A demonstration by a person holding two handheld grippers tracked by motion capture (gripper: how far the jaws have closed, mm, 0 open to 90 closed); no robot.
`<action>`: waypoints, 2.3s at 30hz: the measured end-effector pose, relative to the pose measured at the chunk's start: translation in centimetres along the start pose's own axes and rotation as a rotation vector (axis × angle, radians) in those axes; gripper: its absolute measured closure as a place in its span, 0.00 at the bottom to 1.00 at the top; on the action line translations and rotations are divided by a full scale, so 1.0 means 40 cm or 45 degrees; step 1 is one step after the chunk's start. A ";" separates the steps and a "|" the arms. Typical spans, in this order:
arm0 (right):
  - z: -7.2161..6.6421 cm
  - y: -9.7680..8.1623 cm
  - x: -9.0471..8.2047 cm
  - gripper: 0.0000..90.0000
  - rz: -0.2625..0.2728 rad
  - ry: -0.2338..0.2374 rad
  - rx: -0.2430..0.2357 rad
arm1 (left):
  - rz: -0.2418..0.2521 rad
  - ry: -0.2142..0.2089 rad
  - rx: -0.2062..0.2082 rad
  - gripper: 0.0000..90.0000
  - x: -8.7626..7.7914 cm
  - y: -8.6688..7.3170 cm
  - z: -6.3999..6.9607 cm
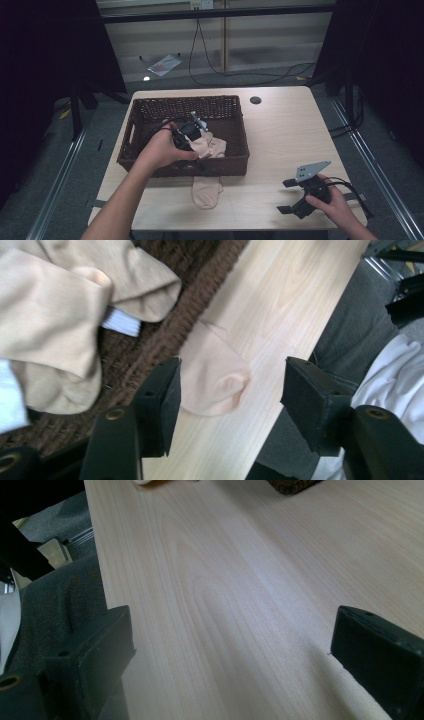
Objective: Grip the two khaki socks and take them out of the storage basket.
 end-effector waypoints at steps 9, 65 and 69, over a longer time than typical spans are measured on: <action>0.000 0.000 0.001 0.04 0.000 0.003 -0.001 | 0.073 0.112 -0.043 0.22 -0.046 0.040 -0.049; -0.004 -0.001 0.005 0.04 -0.010 0.024 -0.010 | 0.088 0.287 -0.201 0.22 0.171 0.071 -0.296; -0.004 -0.001 0.004 0.04 -0.006 0.022 -0.006 | 0.098 0.291 -0.196 0.23 0.176 0.072 -0.298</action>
Point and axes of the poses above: each handheld gripper's, and its own axes: x roughly forward along the jaws, y roughly out of its top, z roughly to its right, the point moved 6 cm from there along x, roughly forward along the jaws, and after that the axes turned 2 degrees about -x, right-handed, at the moved point
